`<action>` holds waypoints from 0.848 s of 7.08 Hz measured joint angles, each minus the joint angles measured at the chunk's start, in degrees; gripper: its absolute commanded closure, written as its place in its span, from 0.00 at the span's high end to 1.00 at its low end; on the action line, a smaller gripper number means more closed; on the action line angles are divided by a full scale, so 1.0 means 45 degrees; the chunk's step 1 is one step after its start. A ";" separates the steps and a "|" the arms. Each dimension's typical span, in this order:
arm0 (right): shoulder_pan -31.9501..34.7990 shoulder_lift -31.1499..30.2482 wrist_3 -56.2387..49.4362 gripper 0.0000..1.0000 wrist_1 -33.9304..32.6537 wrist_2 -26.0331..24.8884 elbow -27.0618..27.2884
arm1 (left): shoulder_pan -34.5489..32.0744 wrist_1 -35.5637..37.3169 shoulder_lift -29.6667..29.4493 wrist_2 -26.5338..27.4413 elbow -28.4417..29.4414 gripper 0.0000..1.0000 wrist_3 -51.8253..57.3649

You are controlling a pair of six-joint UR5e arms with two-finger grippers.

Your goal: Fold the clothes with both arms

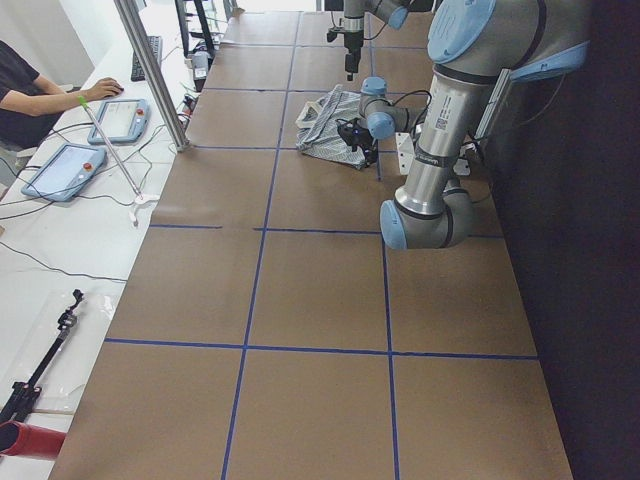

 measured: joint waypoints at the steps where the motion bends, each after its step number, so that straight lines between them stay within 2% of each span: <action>1: 0.0121 0.0061 -0.0066 1.00 -0.0001 -0.0038 -0.0008 | 0.0130 -0.0008 -0.0029 0.0159 0.0165 0.92 -0.0293; 4: 0.0173 0.0093 -0.0103 1.00 -0.0005 -0.0078 -0.0010 | 0.0150 -0.0075 -0.0137 0.0648 0.0282 0.86 -0.0458; 5: 0.0179 0.0093 -0.0105 1.00 -0.0006 -0.0088 -0.0012 | 0.0144 -0.0091 -0.0150 0.0745 0.0295 0.80 -0.0461; 6: 0.0183 0.0094 -0.0105 1.00 -0.0007 -0.0093 -0.0015 | 0.0139 -0.0104 -0.0155 0.0789 0.0320 0.62 -0.0450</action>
